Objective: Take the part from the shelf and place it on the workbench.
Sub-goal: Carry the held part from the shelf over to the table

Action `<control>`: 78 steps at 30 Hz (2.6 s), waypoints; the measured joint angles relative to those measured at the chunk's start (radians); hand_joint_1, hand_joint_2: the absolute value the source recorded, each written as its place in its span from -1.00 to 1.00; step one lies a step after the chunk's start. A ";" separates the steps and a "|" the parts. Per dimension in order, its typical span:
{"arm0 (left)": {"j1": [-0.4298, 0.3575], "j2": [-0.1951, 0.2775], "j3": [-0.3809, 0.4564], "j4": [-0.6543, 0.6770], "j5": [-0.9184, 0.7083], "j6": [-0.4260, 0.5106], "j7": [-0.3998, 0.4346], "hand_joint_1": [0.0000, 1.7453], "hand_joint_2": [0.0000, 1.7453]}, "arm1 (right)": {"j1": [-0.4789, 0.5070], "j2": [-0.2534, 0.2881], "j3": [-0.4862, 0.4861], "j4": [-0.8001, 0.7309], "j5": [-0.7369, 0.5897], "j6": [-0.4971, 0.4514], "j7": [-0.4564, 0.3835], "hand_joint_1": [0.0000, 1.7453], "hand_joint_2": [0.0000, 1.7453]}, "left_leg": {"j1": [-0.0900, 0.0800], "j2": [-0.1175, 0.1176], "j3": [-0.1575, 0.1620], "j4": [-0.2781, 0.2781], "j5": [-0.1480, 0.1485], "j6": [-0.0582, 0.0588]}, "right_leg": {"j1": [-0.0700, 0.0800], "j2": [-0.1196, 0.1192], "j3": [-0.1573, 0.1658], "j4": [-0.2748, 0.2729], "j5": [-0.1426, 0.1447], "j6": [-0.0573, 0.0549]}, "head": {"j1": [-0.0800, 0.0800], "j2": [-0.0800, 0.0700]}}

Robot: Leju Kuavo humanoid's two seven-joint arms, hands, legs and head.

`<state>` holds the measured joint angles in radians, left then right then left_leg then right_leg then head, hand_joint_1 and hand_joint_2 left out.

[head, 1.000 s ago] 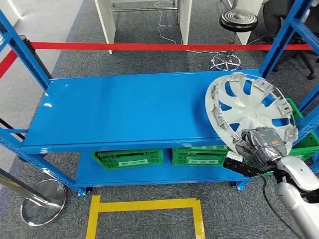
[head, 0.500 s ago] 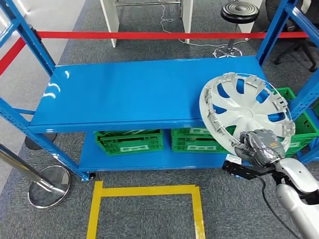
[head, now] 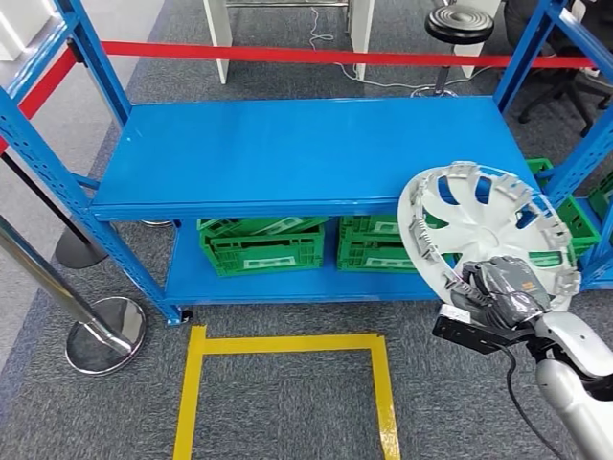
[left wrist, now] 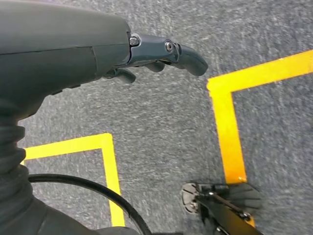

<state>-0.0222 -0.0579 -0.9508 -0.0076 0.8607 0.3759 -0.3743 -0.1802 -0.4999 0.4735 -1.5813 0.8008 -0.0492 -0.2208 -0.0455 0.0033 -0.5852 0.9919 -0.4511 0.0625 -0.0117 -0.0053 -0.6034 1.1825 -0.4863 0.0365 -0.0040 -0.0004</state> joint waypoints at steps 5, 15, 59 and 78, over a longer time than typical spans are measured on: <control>0.002 0.003 -0.017 0.000 0.007 0.002 -0.001 -1.00 1.00 | -0.008 -0.017 0.002 -0.003 0.028 0.013 -0.005 1.00 1.00 | -0.007 0.000 -0.028 0.022 0.019 -0.015 | 0.002 -0.002 0.121 -0.197 -0.065 -0.019 | -0.002 0.000; 0.006 0.005 -0.028 0.000 0.013 0.004 -0.001 -1.00 1.00 | -0.009 -0.026 0.005 -0.003 0.049 0.008 0.002 1.00 1.00 | 0.040 -0.006 -0.005 0.121 -0.049 -0.066 | -0.008 -0.007 0.071 -0.182 -0.029 -0.028 | -0.006 0.000; 0.005 0.001 -0.119 0.001 0.073 0.003 -0.005 -1.00 1.00 | 0.039 -0.016 -0.015 -0.003 0.024 -0.021 -0.006 1.00 1.00 | 0.030 -0.014 0.018 0.015 -0.023 -0.011 | -0.016 0.006 -0.089 0.065 -0.084 0.021 | -0.003 0.000; 0.003 0.006 -0.144 0.001 0.097 0.001 -0.003 -1.00 1.00 | 0.033 -0.021 -0.015 -0.003 0.040 -0.020 -0.014 1.00 1.00 | 0.029 0.050 0.004 0.045 -0.030 -0.051 | -0.015 -0.083 0.035 -0.159 -0.020 -0.008 | -0.013 0.000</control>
<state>-0.0192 -0.0515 -1.0949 -0.0065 0.9582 0.3765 -0.3777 -0.1469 -0.5208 0.4584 -1.5841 0.8412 -0.0689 -0.2353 -0.0162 0.0534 -0.5814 1.0370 -0.4807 0.0117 -0.0264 -0.0887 -0.5688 1.0233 -0.5061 0.0289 -0.0172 -0.0004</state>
